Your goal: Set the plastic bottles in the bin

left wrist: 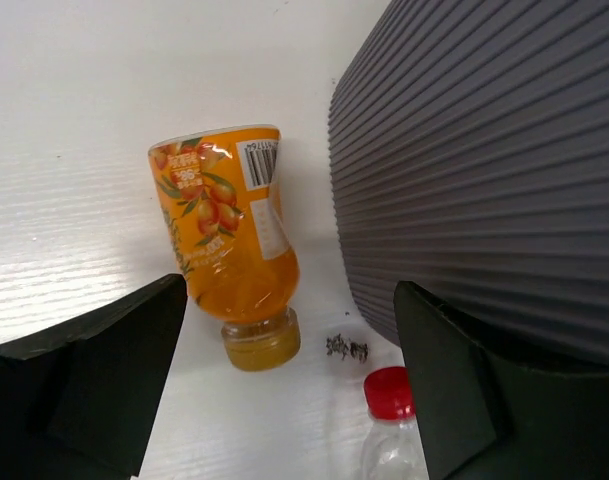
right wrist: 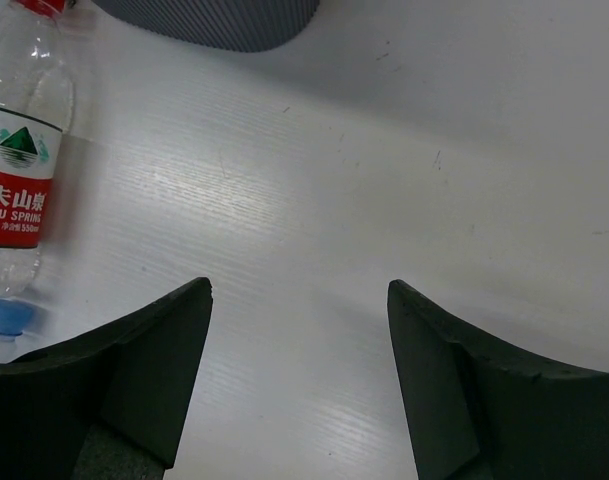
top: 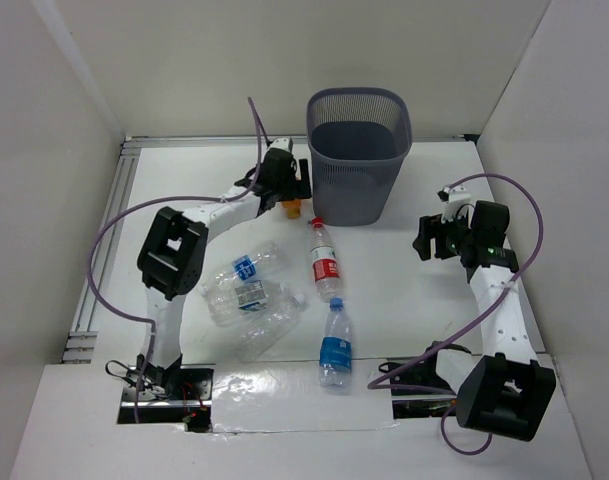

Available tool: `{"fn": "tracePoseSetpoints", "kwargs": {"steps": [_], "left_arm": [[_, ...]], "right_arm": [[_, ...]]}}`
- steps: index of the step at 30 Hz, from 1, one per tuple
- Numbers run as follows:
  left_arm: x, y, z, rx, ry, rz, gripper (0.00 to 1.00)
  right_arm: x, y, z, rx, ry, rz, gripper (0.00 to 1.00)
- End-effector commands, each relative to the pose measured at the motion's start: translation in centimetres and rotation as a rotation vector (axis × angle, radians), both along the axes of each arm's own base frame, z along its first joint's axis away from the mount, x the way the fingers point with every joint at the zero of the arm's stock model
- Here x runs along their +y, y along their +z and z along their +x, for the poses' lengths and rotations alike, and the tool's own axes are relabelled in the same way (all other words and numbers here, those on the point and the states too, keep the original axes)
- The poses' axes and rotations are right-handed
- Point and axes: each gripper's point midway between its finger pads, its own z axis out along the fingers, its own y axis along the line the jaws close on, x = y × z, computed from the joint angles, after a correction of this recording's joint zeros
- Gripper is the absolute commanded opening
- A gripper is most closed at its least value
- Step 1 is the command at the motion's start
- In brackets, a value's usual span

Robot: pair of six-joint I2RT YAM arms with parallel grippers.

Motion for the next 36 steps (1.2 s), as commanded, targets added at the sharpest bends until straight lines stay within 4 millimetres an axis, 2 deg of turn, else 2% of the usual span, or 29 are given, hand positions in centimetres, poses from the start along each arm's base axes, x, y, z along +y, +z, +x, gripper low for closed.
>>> {"fn": "tracePoseSetpoints", "kwargs": {"steps": [1, 2, 4, 7, 8, 10, 13, 14, 15, 16, 17, 18, 19, 20, 21, 22, 23, 24, 25, 26, 27, 29, 30, 31, 32, 35, 36], "left_arm": [[0.0, 0.4, 1.6, -0.045, 0.059, 0.089, 0.98], [0.0, -0.9, 1.5, -0.019, 0.057, 0.105, 0.98], [0.2, -1.6, 2.0, -0.012, 0.075, 0.125, 0.99], [0.5, -4.1, 1.8, 0.035, 0.1, 0.141, 0.99], [0.5, -4.2, 1.8, 0.035, 0.1, 0.141, 0.98], [0.9, -5.8, 1.5, 0.069, 0.113, 0.16, 0.98], [1.4, -6.2, 1.9, 0.079, 0.14, 0.156, 0.98], [1.4, -6.8, 1.8, 0.088, 0.14, 0.162, 0.93], [1.3, -6.4, 2.0, 0.081, 0.14, 0.157, 0.88], [1.7, -7.0, 2.2, 0.092, 0.142, 0.156, 0.8], [1.7, -7.0, 2.2, 0.093, 0.142, 0.156, 0.7], [1.7, -7.0, 2.2, 0.093, 0.142, 0.156, 0.53], [1.7, -6.3, 2.2, 0.082, 0.143, 0.149, 0.45], [1.9, -6.6, 1.7, 0.095, 0.148, 0.149, 0.39], [2.0, -4.9, 1.5, 0.074, 0.149, 0.135, 0.31], [2.3, -4.2, 1.0, 0.07, 0.149, 0.133, 0.27], [3.0, -4.5, -0.2, 0.078, 0.143, 0.146, 0.25], [3.4, -3.2, -0.5, 0.045, 0.154, 0.134, 0.24], [4.0, 1.2, -1.2, -0.026, 0.165, 0.093, 0.23], [4.6, 2.8, -1.9, -0.058, 0.169, 0.089, 0.23], [5.3, 2.8, -3.5, -0.062, 0.161, 0.114, 0.23], [6.2, 6.6, -4.9, -0.129, 0.158, 0.086, 0.23], [7.0, 10.6, -6.0, -0.208, 0.167, 0.05, 0.23], [7.0, 13.0, -6.4, -0.26, 0.155, 0.024, 0.22], [7.2, 16.6, -7.3, -0.328, 0.138, -0.022, 0.21], [6.3, 22.1, -8.2, -0.445, 0.086, -0.095, 0.19], [4.9, 24.2, -8.6, -0.48, 0.027, -0.141, 0.19]], "right_arm": [[0.0, 1.0, -0.2, -0.037, 0.012, -0.008, 0.78], [0.0, 1.0, -0.2, -0.038, 0.012, -0.008, 0.78], [0.2, 1.3, -0.3, -0.049, 0.019, -0.005, 0.78], [0.3, 1.2, -0.5, -0.044, 0.032, -0.005, 0.78], [0.5, 1.1, -0.6, -0.036, 0.039, 0.003, 0.78], [0.7, 1.4, -0.7, -0.039, 0.048, 0.011, 0.78], [1.4, 1.5, -0.9, -0.043, 0.092, 0.025, 0.79], [1.6, 1.3, -0.8, -0.041, 0.108, 0.027, 0.79], [1.8, 1.7, -0.9, -0.047, 0.126, 0.029, 0.79], [2.6, 1.7, -1.2, -0.054, 0.185, 0.042, 0.8], [3.2, 1.5, -1.5, -0.05, 0.224, 0.055, 0.8], [3.7, 1.6, -1.8, -0.056, 0.264, 0.065, 0.8], [4.9, 1.9, -2.4, -0.065, 0.332, 0.107, 0.77], [5.4, 2.2, -2.6, -0.1, 0.39, 0.088, 0.74], [5.8, 2.7, -3.0, -0.123, 0.425, 0.091, 0.7], [6.6, 2.7, -3.4, -0.138, 0.471, 0.117, 0.65], [7.0, 3.2, -3.5, -0.178, 0.515, 0.095, 0.55], [7.6, 3.1, -4.0, -0.188, 0.544, 0.096, 0.51], [8.2, 3.1, -4.1, -0.187, 0.564, 0.098, 0.5], [8.8, 3.4, -4.4, -0.203, 0.595, 0.087, 0.48], [10.3, 3.1, -4.9, -0.2, 0.654, 0.087, 0.47], [11.4, 2.8, -4.8, -0.205, 0.681, 0.034, 0.45], [13.5, 2.4, -5.6, -0.188, 0.741, 0.037, 0.45], [13.8, 2.0, -5.6, -0.201, 0.75, 0.021, 0.45], [14.5, 2.3, -6.0, -0.199, 0.769, 0.045, 0.44], [15.2, 2.0, -5.9, -0.193, 0.778, 0.05, 0.41], [15.7, 2.1, -6.0, -0.192, 0.783, 0.054, 0.41]]}}
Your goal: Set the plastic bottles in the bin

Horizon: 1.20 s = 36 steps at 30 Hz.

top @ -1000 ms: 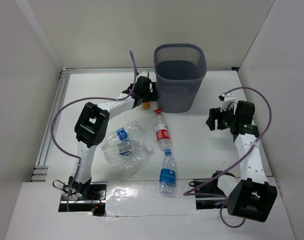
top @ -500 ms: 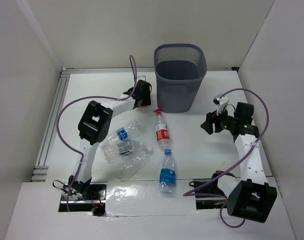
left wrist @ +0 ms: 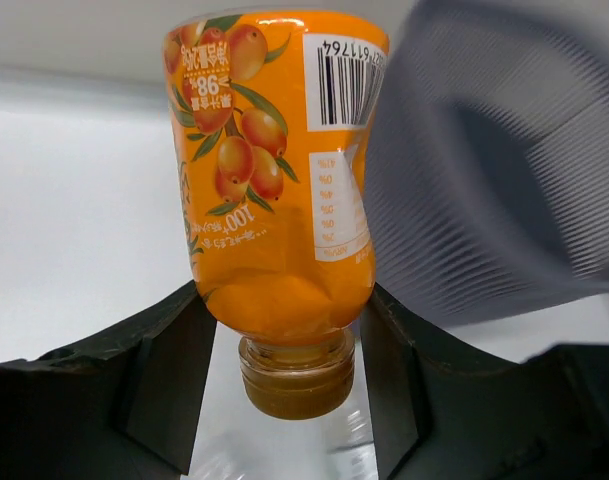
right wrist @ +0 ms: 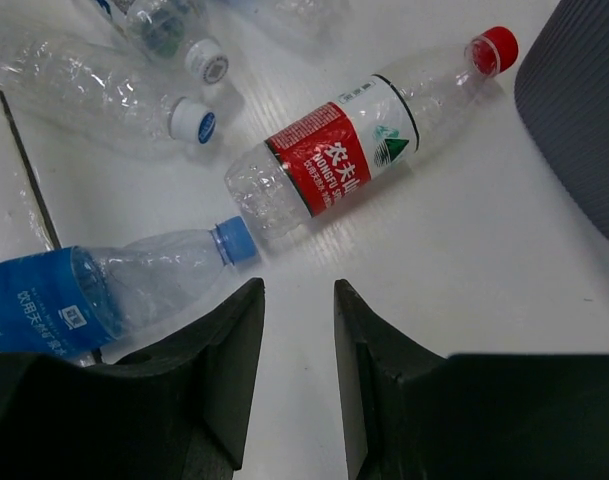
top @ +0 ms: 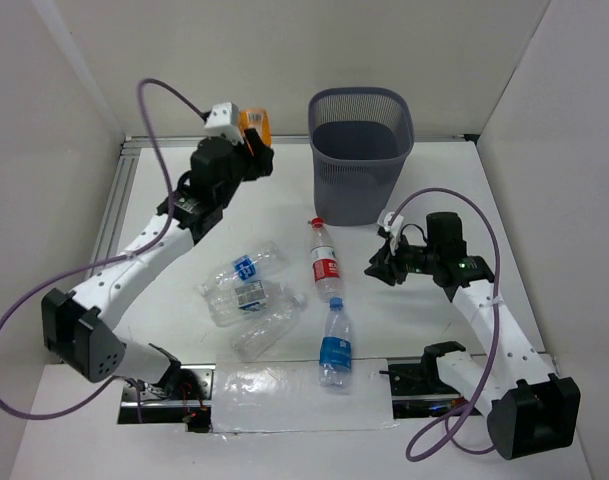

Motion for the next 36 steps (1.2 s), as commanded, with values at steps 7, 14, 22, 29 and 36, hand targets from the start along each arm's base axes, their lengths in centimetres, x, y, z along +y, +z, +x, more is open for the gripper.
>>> {"fn": "tracePoseSetpoints", "kwargs": {"steps": [7, 14, 22, 29, 36], "left_arm": [[-9.3, 15.8, 0.9, -0.381, -0.339, -0.233, 0.19], [-16.4, 16.4, 5.0, -0.392, -0.394, -0.284, 0.31], [-17.3, 14.7, 7.1, -0.356, -0.309, -0.247, 1.0], [-12.9, 21.0, 1.4, -0.453, -0.31, -0.215, 1.0], [-2.9, 8.7, -9.0, -0.266, -0.189, 0.028, 1.0]], "right_arm": [[0.9, -0.4, 2.6, -0.021, -0.156, -0.041, 0.43], [1.2, -1.2, 4.1, 0.043, -0.253, -0.09, 0.45], [2.5, -1.3, 4.0, 0.078, -0.283, -0.077, 0.69], [5.2, -2.4, 3.2, 0.127, -0.287, -0.047, 0.88], [7.4, -5.2, 4.5, 0.224, -0.522, -0.062, 0.96]]}}
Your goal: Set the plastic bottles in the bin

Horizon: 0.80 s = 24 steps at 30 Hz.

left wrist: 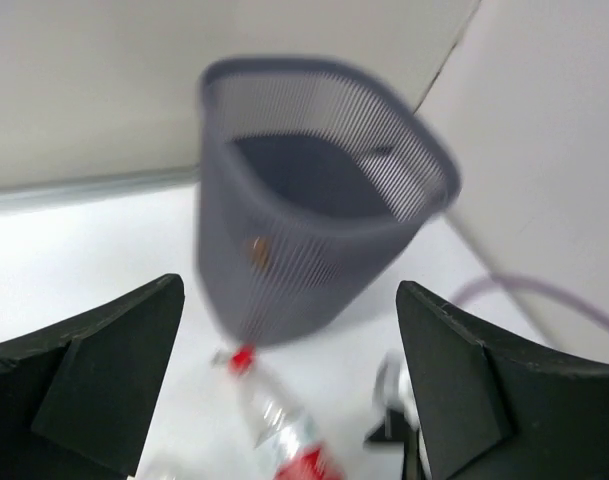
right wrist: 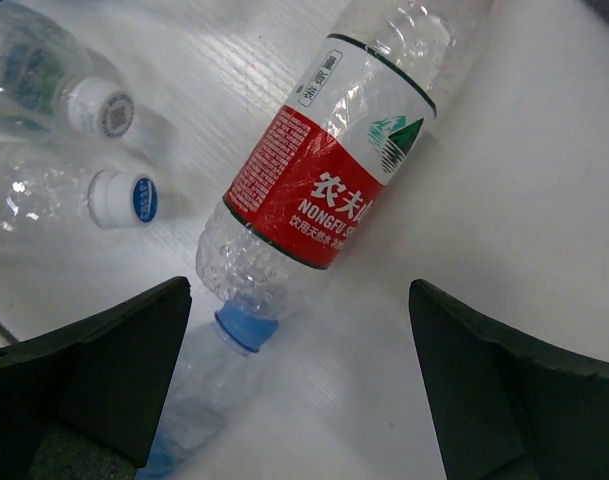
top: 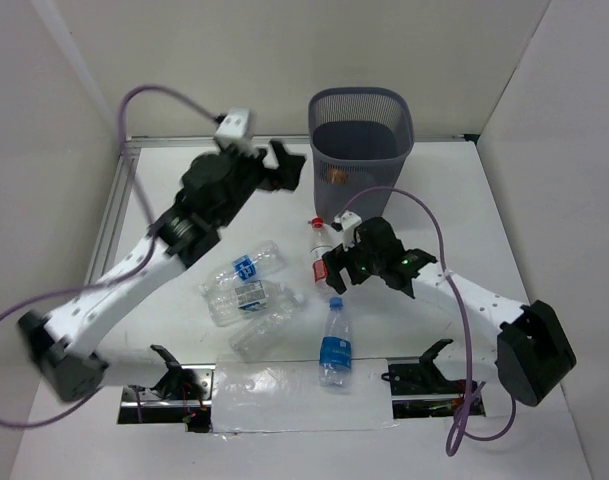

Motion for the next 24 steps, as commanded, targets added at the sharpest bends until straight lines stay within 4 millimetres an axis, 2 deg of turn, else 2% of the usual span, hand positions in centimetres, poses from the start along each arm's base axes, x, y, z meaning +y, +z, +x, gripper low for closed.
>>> {"fn": "tracePoseSetpoints", "kwargs": {"steps": [1, 3, 4, 6, 7, 8, 10, 12, 13, 15, 16, 17, 18, 19, 20, 22, 23, 24], "left_arm": [[5.8, -4.3, -4.4, 0.025, 0.123, 0.112, 1.0], [8.0, -8.2, -6.7, 0.099, 0.142, 0.19, 1.0], [9.5, -10.1, -8.5, 0.124, 0.158, 0.194, 1.0], [10.9, -12.6, -10.2, 0.164, 0.161, 0.231, 1.0], [11.2, -14.4, -10.9, 0.177, 0.15, 0.261, 1.0], [12.1, -14.3, -11.6, 0.164, 0.161, 0.248, 1.0], [12.5, -14.8, -12.0, 0.143, 0.149, 0.274, 1.0], [12.7, -16.2, -12.3, 0.138, 0.131, 0.313, 1.0], [12.4, -16.1, -12.2, 0.115, 0.113, 0.331, 1.0], [12.0, -17.4, -11.9, 0.127, 0.092, 0.384, 1.0], [11.6, -18.4, -12.0, 0.133, 0.06, 0.429, 1.0], [11.2, -18.3, -11.7, 0.121, 0.049, 0.434, 1.0], [11.3, -19.4, -11.3, 0.143, 0.056, 0.454, 1.0], [11.0, -20.0, -11.0, 0.134, 0.031, 0.49, 1.0], [11.0, -20.0, -11.0, 0.134, 0.031, 0.49, 1.0], [10.9, -20.6, -10.3, 0.116, 0.021, 0.51, 1.0], [11.2, -21.3, -9.8, 0.125, 0.025, 0.525, 1.0], [11.3, -22.1, -9.6, 0.135, 0.02, 0.538, 1.0]], "right_arm": [[1.6, 0.9, 2.6, -0.046, -0.203, 0.023, 0.96], [1.8, 0.3, 3.4, -0.074, -0.26, 0.0, 0.99], [2.0, -0.9, 3.5, -0.042, -0.276, -0.009, 0.99], [2.6, -1.3, 4.2, -0.04, -0.296, 0.004, 0.99], [2.7, -1.6, 4.5, -0.026, -0.319, 0.006, 0.99], [3.0, -2.5, 4.7, -0.009, -0.325, -0.003, 0.99], [3.1, -3.0, 5.4, -0.008, -0.35, -0.011, 0.98], [3.1, -3.8, 6.6, 0.01, -0.366, -0.017, 0.96], [2.8, -5.2, 6.9, 0.045, -0.381, -0.031, 0.91], [3.4, -5.5, 7.1, 0.072, -0.351, -0.022, 0.83], [3.7, -5.6, 7.1, 0.065, -0.316, -0.032, 0.68], [3.9, -5.4, 7.3, 0.055, -0.301, -0.026, 0.59], [4.1, -5.4, 7.1, 0.059, -0.278, -0.023, 0.51], [4.6, -4.8, 6.5, 0.029, -0.224, -0.043, 0.35], [4.6, -4.2, 6.6, 0.017, -0.224, -0.031, 0.29], [4.9, -2.5, 6.1, -0.031, -0.166, -0.033, 0.2], [5.6, 0.2, 5.4, -0.081, -0.12, 0.004, 0.18], [5.9, 1.8, 5.1, -0.117, -0.095, 0.017, 0.16]]}}
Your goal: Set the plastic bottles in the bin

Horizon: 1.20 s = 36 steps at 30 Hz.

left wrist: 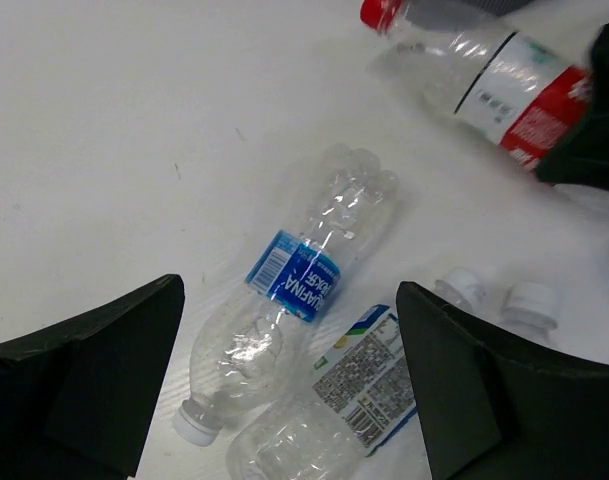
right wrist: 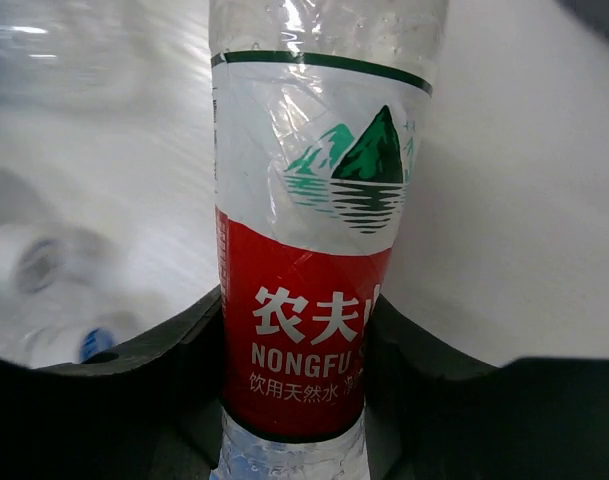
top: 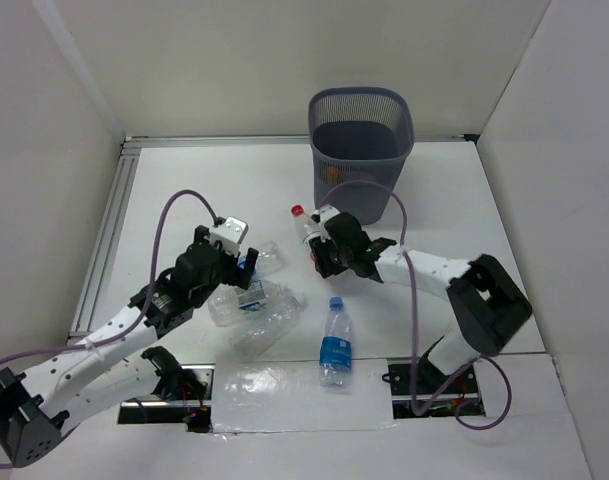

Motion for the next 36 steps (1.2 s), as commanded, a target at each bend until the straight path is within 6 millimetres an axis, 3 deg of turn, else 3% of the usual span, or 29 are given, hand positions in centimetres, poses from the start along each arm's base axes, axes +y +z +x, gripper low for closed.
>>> {"fn": "tracePoseSetpoints", "kwargs": {"steps": [1, 3, 7, 9, 11, 12, 13, 15, 16, 17, 18, 19, 20, 21, 22, 25, 26, 27, 28, 30, 31, 32, 36], "left_arm": [[-0.4, 0.2, 1.6, -0.054, -0.044, 0.016, 1.0], [-0.1, -1.2, 2.5, -0.014, -0.063, 0.037, 1.0], [0.2, -2.2, 3.8, 0.037, -0.08, 0.032, 1.0], [0.1, -2.4, 4.2, 0.047, -0.122, 0.04, 1.0], [-0.4, -3.1, 4.2, 0.084, -0.166, 0.035, 1.0], [-0.2, -3.1, 4.6, 0.085, -0.172, 0.038, 1.0], [-0.3, -3.2, 4.7, 0.093, -0.192, 0.044, 1.0], [-0.9, -4.3, 4.5, 0.139, -0.247, 0.049, 1.0], [-1.0, -4.3, 4.4, 0.135, -0.262, 0.054, 1.0], [-1.2, -4.7, 4.3, 0.145, -0.279, 0.059, 1.0], [-1.2, -4.6, 4.6, 0.144, -0.284, 0.062, 1.0], [-1.4, -5.1, 4.8, 0.156, -0.302, 0.074, 1.0], [-1.5, -5.2, 5.1, 0.163, -0.302, 0.076, 1.0], [-1.6, -5.6, 5.1, 0.176, -0.318, 0.087, 1.0], [-1.7, -5.5, 5.4, 0.173, -0.324, 0.097, 1.0], [-1.8, -7.1, 5.7, 0.21, -0.336, 0.128, 1.0], [-1.9, -7.1, 5.9, 0.213, -0.336, 0.129, 1.0], [-1.7, -7.9, 6.2, 0.228, -0.325, 0.14, 1.0], [-1.7, -8.4, 6.3, 0.237, -0.331, 0.153, 1.0], [-1.9, -9.5, 6.5, 0.262, -0.335, 0.178, 1.0], [-1.7, -10.0, 6.6, 0.276, -0.326, 0.188, 1.0], [-2.0, -10.0, 6.8, 0.275, -0.325, 0.198, 1.0], [-2.4, -11.5, 6.9, 0.306, -0.328, 0.222, 0.96]], "right_arm": [[3.3, 9.3, -0.5, -0.215, 0.18, 0.131, 0.15], [4.1, 14.7, -1.4, -0.326, 0.278, 0.193, 0.15], [5.0, 21.5, -3.9, -0.422, 0.458, 0.271, 0.14], [4.8, 24.0, -3.9, -0.464, 0.486, 0.295, 0.12], [5.1, 28.2, -3.7, -0.537, 0.497, 0.346, 0.12], [5.4, 29.1, -3.4, -0.552, 0.497, 0.353, 0.12], [5.5, 31.9, -3.1, -0.598, 0.481, 0.384, 0.12], [4.4, 36.6, 0.2, -0.717, 0.34, 0.396, 0.12], [4.3, 35.8, 1.1, -0.693, 0.32, 0.39, 0.12], [3.0, 38.4, 3.0, -0.759, 0.228, 0.378, 0.12], [2.3, 39.0, 4.6, -0.768, 0.176, 0.372, 0.12], [-0.2, 39.2, 7.3, -0.779, 0.089, 0.345, 0.12], [-1.2, 39.1, 9.8, -0.772, 0.037, 0.333, 0.14], [-2.1, 39.1, 11.0, -0.762, 0.032, 0.343, 0.14], [-4.5, 38.8, 13.1, -0.763, -0.017, 0.321, 0.16], [-6.4, 37.4, 16.4, -0.749, -0.047, 0.275, 0.23], [-7.7, 35.5, 17.8, -0.711, -0.074, 0.252, 0.28], [-8.3, 35.4, 18.2, -0.701, -0.07, 0.236, 0.35], [-8.3, 34.9, 18.4, -0.677, -0.033, 0.241, 0.64], [-9.8, 33.7, 19.1, -0.625, -0.03, 0.229, 0.93], [-9.7, 33.5, 18.7, -0.611, 0.012, 0.243, 1.0], [-10.8, 33.6, 18.9, -0.61, 0.012, 0.251, 1.0], [-11.9, 35.4, 16.1, -0.659, 0.11, 0.276, 1.0]]}}
